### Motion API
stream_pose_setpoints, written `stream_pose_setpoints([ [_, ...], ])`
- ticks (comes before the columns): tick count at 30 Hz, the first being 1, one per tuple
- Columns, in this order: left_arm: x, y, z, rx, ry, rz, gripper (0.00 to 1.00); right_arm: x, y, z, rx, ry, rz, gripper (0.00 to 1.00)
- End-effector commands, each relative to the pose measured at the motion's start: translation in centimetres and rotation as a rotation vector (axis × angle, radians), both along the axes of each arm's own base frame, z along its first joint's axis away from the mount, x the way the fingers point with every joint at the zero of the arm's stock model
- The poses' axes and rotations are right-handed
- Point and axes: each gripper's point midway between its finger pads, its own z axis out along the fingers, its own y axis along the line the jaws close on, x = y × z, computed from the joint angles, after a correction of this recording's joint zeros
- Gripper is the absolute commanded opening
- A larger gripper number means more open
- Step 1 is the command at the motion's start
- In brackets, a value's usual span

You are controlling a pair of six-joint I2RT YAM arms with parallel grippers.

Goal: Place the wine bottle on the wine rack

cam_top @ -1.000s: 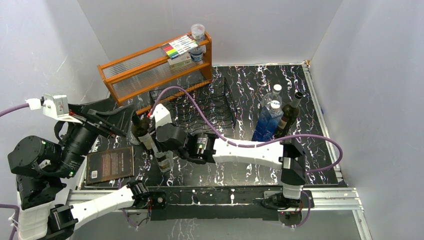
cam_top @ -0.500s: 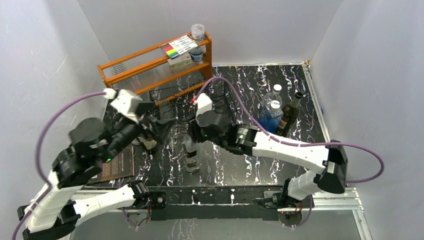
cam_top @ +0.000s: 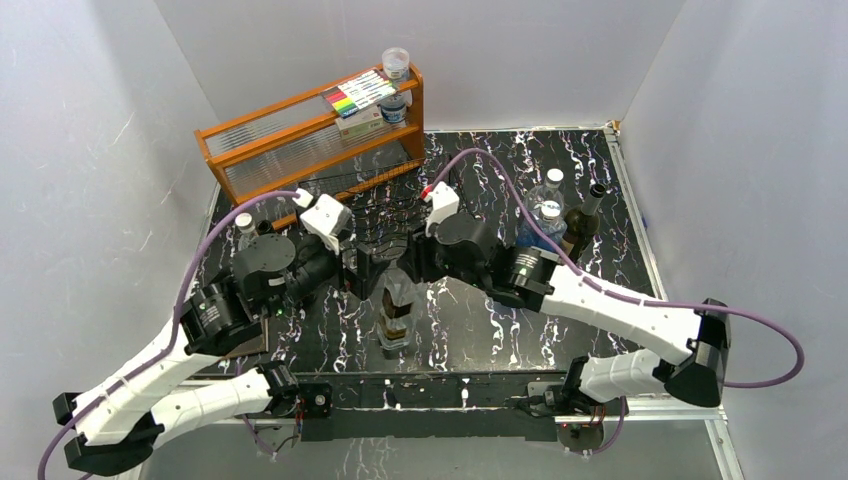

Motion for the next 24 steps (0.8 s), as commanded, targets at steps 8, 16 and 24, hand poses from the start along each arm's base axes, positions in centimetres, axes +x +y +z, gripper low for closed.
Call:
stream_pose_setpoints([
  [8, -0.7, -3.3, -5.3, 0.001, 0.104, -0.115, 0.98, -0.1, -2.7, 6.6, 0.245, -0.020, -0.049, 0.03],
  [16, -1.7, -5.7, -9.1, -0.052, 0.196, -0.240, 0.98, -0.3, -4.2, 6.3, 0.252, -0.003, -0.068, 0.03],
  [24, -2.7, -7.2, -10.7, -0.131, 0.229, -0.399, 0.98, -0.5, -4.5, 6.6, 0.256, 0.009, -0.063, 0.02],
])
